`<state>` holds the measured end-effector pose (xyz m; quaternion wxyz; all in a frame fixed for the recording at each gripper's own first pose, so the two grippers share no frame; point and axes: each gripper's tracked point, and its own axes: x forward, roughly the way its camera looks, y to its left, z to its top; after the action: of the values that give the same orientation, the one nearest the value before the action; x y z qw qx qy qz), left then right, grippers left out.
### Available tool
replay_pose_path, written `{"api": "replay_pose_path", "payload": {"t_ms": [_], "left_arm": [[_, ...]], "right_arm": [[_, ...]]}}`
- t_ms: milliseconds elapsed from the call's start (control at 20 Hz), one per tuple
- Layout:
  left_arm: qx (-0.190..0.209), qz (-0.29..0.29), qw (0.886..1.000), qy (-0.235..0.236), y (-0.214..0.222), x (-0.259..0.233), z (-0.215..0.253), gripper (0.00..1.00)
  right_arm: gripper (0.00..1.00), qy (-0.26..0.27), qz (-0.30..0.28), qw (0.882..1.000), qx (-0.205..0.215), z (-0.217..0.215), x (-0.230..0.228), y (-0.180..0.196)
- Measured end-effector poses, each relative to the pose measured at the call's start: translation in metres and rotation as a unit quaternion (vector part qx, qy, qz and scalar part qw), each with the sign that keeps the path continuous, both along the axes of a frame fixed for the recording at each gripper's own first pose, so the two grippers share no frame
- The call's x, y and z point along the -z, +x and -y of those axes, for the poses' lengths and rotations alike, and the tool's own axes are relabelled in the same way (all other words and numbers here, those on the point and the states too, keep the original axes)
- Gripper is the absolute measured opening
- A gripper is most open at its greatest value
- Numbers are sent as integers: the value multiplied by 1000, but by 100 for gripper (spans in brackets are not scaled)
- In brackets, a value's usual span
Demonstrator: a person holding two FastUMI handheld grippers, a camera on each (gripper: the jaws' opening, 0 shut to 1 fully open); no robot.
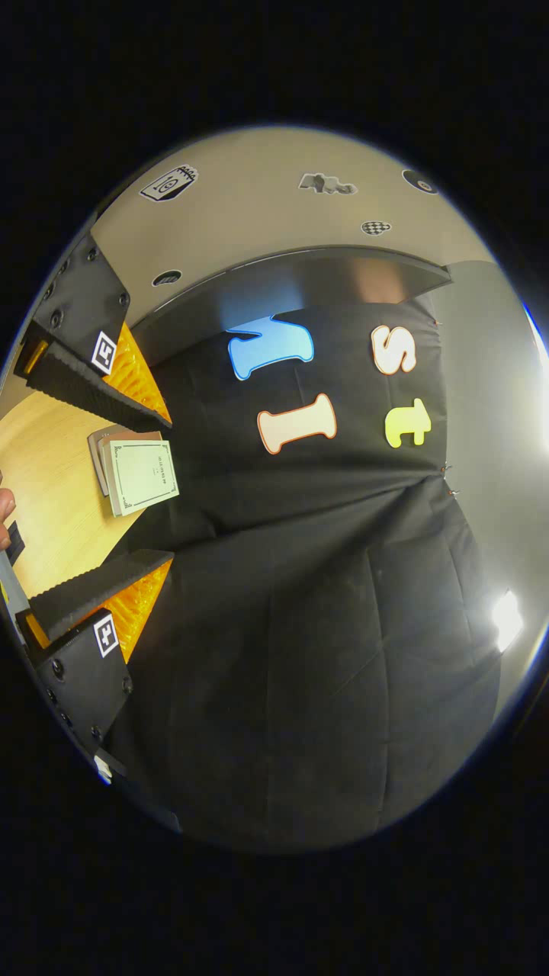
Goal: Open the cabinet door with the right hand, grasp the bottle in the cabinet with the left hand and place it on the coaster, then close the cabinet door with the right hand.
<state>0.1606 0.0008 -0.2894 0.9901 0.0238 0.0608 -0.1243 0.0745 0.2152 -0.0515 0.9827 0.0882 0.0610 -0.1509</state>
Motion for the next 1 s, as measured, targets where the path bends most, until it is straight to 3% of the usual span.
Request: {"api": "replay_pose_path", "payload": {"t_ms": [300,450,650,1000], "left_arm": [[-5,-29,1000,-2,-21,60,-11,69],[-4,-24,1000,3,-29,82,-12,71],[-25,-14,1000,9,-32,103,-18,69],[-29,-13,999,24,-42,126,-20,69]], "right_arm": [[98,32,-25,999,30,8,12,-22],[98,23,-39,998,51,16,16,-26],[98,56,-34,995,74,17,11,-22],[98,55,-42,995,69,9,16,-13]]}}
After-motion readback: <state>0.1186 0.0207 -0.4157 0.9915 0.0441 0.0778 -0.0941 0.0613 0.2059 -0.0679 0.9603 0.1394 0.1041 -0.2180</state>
